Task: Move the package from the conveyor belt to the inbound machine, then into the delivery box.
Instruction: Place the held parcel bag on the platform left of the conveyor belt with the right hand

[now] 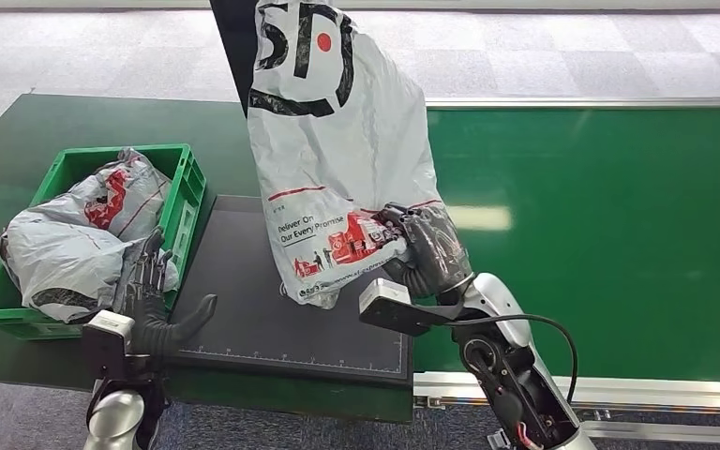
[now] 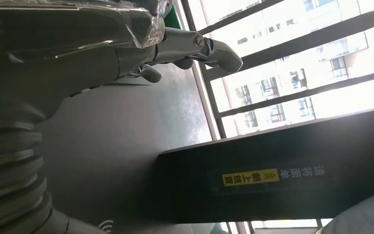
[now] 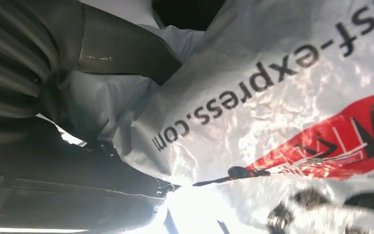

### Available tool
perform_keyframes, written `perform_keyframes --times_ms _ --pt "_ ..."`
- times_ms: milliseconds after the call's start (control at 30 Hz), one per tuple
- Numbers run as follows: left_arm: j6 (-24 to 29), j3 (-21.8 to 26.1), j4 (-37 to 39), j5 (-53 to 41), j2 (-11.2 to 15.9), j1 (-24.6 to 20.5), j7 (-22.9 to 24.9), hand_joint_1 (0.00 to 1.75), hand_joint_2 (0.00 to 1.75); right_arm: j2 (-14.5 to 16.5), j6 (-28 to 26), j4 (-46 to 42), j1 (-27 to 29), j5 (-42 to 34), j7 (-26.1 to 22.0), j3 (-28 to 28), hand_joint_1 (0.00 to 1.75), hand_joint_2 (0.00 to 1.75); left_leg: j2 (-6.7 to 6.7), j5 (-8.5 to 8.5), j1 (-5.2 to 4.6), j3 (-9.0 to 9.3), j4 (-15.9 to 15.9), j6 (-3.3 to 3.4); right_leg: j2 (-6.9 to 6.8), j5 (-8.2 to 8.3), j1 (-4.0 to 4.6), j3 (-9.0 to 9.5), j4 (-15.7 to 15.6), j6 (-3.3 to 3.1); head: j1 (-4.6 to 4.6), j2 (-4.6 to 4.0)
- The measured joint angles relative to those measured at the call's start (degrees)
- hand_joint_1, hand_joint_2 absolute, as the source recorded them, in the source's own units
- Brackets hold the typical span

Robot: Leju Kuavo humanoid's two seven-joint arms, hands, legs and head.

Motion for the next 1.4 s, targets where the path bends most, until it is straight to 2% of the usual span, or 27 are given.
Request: perform_keyframes --times_ms 300,333,433,467,700,967,1200,1400 --pt "0.9 0.4 1.7 0.0 1.0 -2.0 -0.3 0.0 1.75 -1.0 2.5 7.9 -5.1 2.7 -0.1 8.3 1.75 1.75 0.0 -0.01 -0.01 -0.02 0.0 0.0 0.0 0.0 -0.01 -0.02 0.0 0.0 -0.01 0.0" --pt "1.0 0.5 1.7 0.0 1.1 -2.0 -0.3 0.0 1.75 -1.0 2.5 8.5 -5.4 2.7 -0.2 8.8 1.7 1.75 0.0 -0.01 -0.01 -0.03 0.0 0.0 0.0 0.0 -0.01 -0.03 0.0 0.0 -0.01 0.0" --pt "1.3 0.7 1.7 0.0 1.1 -1.9 -0.3 0.0 1.75 -1.0 2.6 10.5 -6.3 2.5 -0.7 10.4 0.39 1.75 0.0 -0.01 0.0 -0.04 0.0 0.0 0.0 0.0 -0.01 -0.04 0.0 0.0 0.0 0.0" --pt "1.4 0.9 1.7 0.1 1.2 -1.9 -0.3 0.0 1.75 -0.9 2.6 11.2 -6.7 2.3 -0.9 10.9 0.0 1.75 0.0 -0.01 0.0 -0.04 0.0 0.0 0.0 0.0 -0.01 -0.03 0.0 0.0 0.01 0.0" --pt "1.6 2.1 1.7 0.1 1.3 -1.4 -0.3 0.0 1.75 -1.1 4.5 12.3 -8.5 -3.9 -1.8 12.3 0.0 1.75 -0.01 0.0 -0.01 -0.03 0.0 0.0 0.0 0.0 -0.01 -0.03 0.0 0.0 0.0 0.0" --pt "1.6 3.3 1.7 0.4 1.6 -1.0 -0.4 0.0 1.75 -2.9 13.0 10.1 -9.5 -16.6 -3.5 9.9 0.0 1.75 -0.01 -0.01 -0.01 -0.03 0.0 0.01 0.0 0.0 -0.01 -0.03 0.0 0.0 0.01 0.0" --pt "1.6 3.4 1.7 0.5 1.9 -0.9 -0.5 0.0 1.75 -3.8 14.9 9.4 -9.5 -18.4 -3.9 9.4 0.0 1.75 -0.01 -0.01 0.0 -0.02 0.0 0.0 0.0 0.0 -0.01 -0.04 0.0 0.0 -0.01 0.0" --pt "1.6 3.4 1.8 0.5 2.0 -1.0 -0.7 0.0 1.75 -4.3 20.0 9.5 -9.5 -23.2 -4.2 9.8 0.0 1.75 -0.01 -0.01 -0.01 -0.02 0.0 0.01 0.0 0.0 -0.01 -0.04 0.0 0.0 -0.01 0.0"
